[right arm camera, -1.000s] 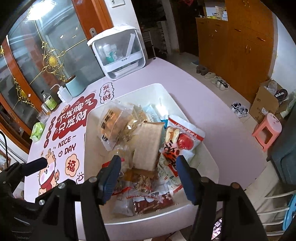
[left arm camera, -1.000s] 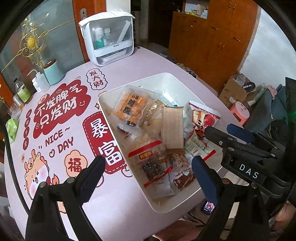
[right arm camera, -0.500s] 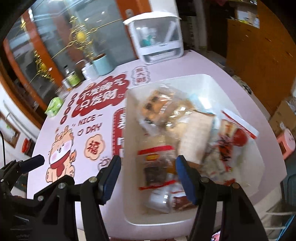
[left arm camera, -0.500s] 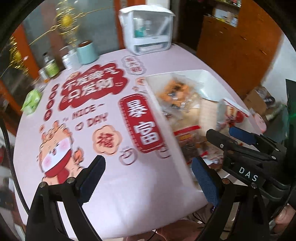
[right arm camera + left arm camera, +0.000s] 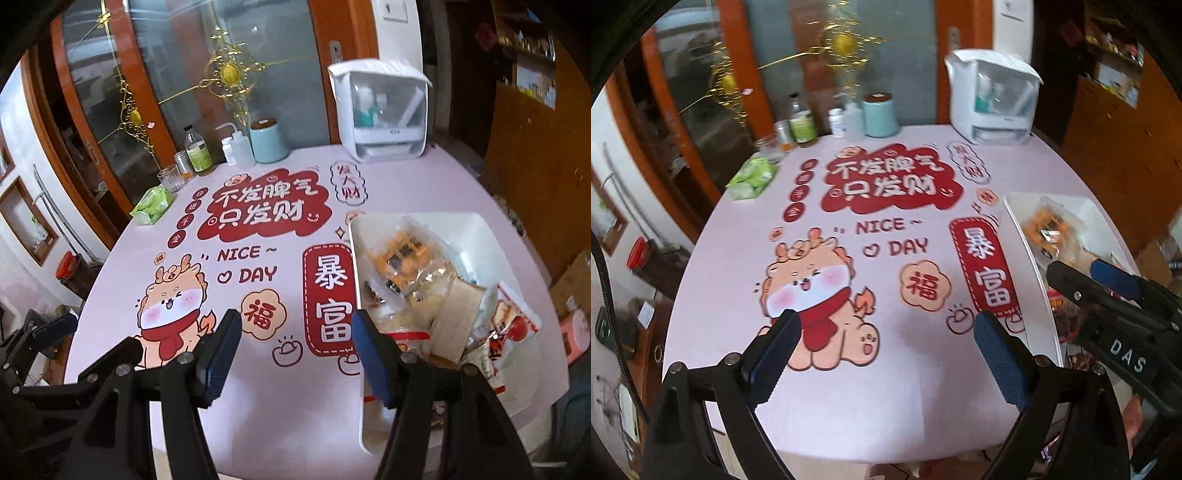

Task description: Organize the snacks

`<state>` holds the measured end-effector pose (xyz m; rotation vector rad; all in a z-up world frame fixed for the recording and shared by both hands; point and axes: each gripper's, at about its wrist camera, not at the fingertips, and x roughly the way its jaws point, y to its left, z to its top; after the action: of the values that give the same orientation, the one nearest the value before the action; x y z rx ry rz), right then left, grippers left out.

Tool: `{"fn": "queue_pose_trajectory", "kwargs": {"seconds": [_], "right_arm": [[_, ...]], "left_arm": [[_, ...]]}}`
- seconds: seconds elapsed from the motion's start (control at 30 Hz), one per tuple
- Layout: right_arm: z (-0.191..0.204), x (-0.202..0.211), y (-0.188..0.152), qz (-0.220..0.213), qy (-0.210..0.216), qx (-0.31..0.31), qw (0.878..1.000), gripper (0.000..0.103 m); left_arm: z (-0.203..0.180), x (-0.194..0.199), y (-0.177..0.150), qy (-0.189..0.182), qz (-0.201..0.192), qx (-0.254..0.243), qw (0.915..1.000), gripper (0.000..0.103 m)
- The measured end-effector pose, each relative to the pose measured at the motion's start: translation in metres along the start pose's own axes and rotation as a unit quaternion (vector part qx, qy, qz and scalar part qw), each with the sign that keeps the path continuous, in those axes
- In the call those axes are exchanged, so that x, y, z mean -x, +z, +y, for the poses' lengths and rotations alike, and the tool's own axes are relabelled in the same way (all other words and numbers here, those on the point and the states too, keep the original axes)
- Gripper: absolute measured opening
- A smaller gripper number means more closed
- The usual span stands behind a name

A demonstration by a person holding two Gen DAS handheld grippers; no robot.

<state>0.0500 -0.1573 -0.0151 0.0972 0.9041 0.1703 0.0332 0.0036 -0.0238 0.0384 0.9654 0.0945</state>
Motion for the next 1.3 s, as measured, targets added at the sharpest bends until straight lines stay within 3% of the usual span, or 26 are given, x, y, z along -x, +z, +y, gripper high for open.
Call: {"fn": "queue_pose_trajectory", "kwargs": {"seconds": [0.23,0.6,1.3], "right_arm": [[-0.001,0.026,-0.006,-0.007,-0.042,0.002,0.999,0.062],[-0.026,0.058,-0.022,-0.016,-0.081,-0.019,0.996,0.063],[-0.034,0.067,-0.021,-0.029,-0.070,-0.005,0.997,0.063]], "left_arm": [[0.005,0.014,-0.003,0.029,-0.009,0.008,0.9995,0.094],[-0.009,0.021,-0.008,0.022,-0.003,0.018,0.9996,0.095],[-0.027,0.041,-0.013,0.022,-0.022,0.024,0.9992,0.095]]}}
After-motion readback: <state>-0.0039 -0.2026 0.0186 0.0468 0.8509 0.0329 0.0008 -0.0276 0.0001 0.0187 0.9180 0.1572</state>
